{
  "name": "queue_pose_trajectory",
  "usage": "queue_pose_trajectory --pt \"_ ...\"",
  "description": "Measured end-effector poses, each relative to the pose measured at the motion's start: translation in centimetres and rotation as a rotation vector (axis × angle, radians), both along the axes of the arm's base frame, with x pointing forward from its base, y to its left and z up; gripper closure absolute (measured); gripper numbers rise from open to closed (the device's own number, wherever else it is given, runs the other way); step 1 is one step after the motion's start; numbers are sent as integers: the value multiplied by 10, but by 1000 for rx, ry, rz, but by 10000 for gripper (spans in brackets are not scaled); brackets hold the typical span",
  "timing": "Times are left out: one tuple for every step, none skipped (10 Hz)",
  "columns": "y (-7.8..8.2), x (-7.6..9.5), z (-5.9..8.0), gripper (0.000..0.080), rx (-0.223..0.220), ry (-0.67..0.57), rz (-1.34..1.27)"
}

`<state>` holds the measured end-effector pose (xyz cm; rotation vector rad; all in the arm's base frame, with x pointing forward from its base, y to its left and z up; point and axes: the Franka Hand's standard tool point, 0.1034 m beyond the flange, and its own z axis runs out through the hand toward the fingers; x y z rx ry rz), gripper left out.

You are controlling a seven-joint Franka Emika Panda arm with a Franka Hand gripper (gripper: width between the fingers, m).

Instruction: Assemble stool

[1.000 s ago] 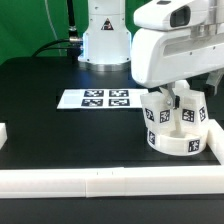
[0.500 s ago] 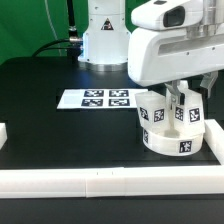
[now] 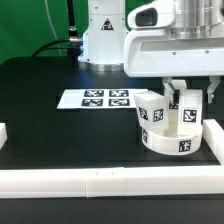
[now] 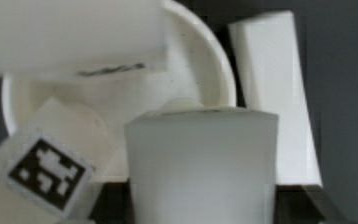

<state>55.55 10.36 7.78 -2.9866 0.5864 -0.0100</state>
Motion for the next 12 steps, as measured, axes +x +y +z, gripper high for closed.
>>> queue_pose_trajectory --pt "2 -1 0 464 6 9 -97" --pt "2 0 0 464 7 14 -151" --pt "3 0 0 462 9 19 -207" --pt "3 0 0 462 11 26 -286" --pt "3 0 0 462 12 32 -347" --pt "3 0 0 462 14 38 -405" --pt "3 0 0 462 20 46 -492" --pt "3 -1 0 462 49 61 -650" --pt "3 -2 0 462 66 81 -771" --pt "2 -3 0 462 80 103 -893" --pt "1 -3 -1 462 89 120 -1001" --pt "3 -2 -1 462 92 126 -1109"
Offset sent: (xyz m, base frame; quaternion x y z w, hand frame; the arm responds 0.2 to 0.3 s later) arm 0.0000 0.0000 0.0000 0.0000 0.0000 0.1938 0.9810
